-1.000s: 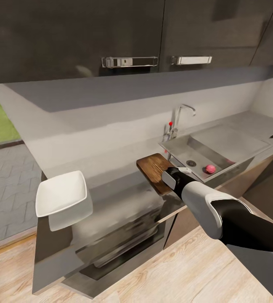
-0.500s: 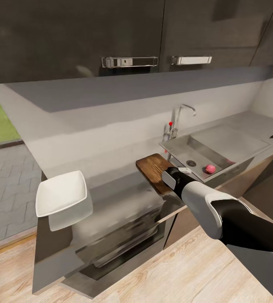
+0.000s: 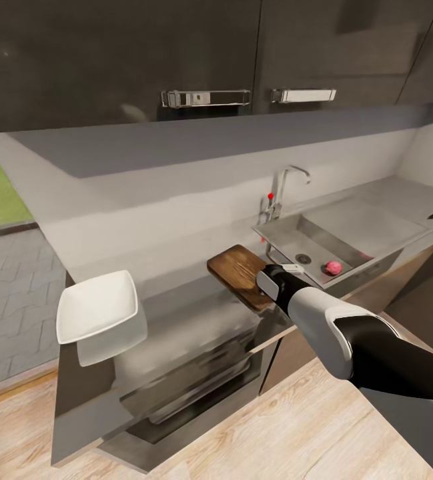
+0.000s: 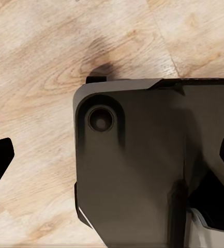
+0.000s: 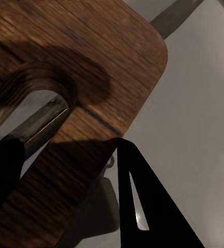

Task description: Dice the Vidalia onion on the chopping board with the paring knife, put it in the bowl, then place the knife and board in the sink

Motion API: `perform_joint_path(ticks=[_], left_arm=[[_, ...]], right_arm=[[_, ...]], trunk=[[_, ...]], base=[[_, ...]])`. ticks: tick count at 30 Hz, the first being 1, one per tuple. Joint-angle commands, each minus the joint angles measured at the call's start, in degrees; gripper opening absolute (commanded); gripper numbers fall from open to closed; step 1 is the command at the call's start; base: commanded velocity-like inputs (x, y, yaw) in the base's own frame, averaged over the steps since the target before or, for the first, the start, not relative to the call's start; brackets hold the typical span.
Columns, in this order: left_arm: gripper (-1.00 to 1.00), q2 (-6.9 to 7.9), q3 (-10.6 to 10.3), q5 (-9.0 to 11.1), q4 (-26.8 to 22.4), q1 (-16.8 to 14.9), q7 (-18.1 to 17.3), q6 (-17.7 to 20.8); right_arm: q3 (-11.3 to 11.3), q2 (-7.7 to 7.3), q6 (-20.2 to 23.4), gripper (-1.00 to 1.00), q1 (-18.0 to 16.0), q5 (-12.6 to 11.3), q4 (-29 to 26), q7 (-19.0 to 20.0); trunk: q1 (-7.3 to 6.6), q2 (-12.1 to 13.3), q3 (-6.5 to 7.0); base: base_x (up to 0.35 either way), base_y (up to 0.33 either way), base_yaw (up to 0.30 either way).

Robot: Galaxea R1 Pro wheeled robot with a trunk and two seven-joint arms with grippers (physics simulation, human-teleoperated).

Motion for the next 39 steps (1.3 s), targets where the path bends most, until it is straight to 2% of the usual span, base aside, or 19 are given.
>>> perform_joint_path(ticks=[1, 12, 27, 39], left_arm=[[1.00, 0.01, 0.00, -0.02, -0.03, 0.00, -0.05, -0.10], [1.00, 0.11, 0.05, -0.10, 0.25, 0.00, -0.02, -0.12], [1.00, 0.11, 0.14, -0.10, 0.75, 0.00, -0.02, -0.10], [1.00, 0.11, 0.14, -0.01, 0.75, 0.00, -0.02, -0.10]], right_arm=[[-1.74, 0.02, -0.19, -1.00, 0.02, -1.83, 0.55, -0.10], [-1.43, 0.02, -0.22, -1.00, 0.03, -1.75, 0.33, 0.13], [-1.43, 0.02, -0.22, -1.00, 0.03, -1.77, 0.33, 0.20], [-1.43, 0.02, -0.30, -1.00, 0.02, -1.77, 0.33, 0.42]], trunk=[[0.03, -0.04, -0.05], [0.03, -0.04, 0.83], [0.03, -0.04, 2.18], [0.03, -0.04, 2.84]], base=[[0.000, 0.000, -0.029], [0.000, -0.052, -0.059], [0.000, -0.230, -0.001], [0.000, -0.294, 0.178]])
